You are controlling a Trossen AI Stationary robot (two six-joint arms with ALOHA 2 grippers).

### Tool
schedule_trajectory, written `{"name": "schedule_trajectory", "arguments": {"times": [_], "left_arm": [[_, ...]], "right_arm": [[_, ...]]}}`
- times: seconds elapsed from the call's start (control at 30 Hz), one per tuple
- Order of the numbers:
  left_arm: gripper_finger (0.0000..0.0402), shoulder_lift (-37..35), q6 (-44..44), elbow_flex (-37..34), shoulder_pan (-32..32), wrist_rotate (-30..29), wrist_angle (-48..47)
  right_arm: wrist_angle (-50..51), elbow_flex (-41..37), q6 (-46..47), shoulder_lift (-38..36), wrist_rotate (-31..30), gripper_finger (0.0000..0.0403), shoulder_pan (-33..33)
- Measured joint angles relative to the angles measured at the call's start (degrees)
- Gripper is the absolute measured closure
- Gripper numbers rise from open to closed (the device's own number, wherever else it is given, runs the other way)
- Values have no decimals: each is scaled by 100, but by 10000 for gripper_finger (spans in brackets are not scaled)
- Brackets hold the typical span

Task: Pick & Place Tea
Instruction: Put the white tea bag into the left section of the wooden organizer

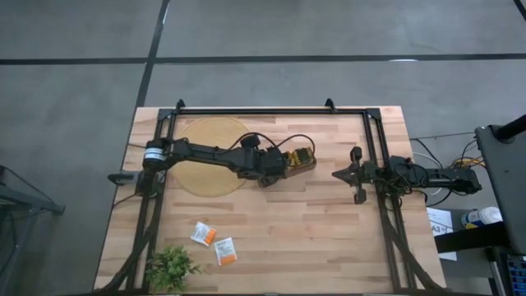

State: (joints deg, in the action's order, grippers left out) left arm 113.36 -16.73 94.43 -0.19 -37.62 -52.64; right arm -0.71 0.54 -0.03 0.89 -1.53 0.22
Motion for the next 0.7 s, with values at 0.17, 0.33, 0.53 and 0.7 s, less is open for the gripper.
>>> {"name": "schedule_trajectory", "arguments": {"times": [0.17,0.33,0.53,0.7], "left_arm": [[391,0,2,-4,10,191,15],[339,0,-108,-24,9,218,26],[307,2,-101,-28,9,144,33],[305,4,17,108,-19,144,-18]], "right_arm": [[0,0,0,0,-1,394,0],[0,2,0,0,-1,394,1],[2,0,0,0,1,394,-1],[0,1,0,0,-1,394,-1]]}}
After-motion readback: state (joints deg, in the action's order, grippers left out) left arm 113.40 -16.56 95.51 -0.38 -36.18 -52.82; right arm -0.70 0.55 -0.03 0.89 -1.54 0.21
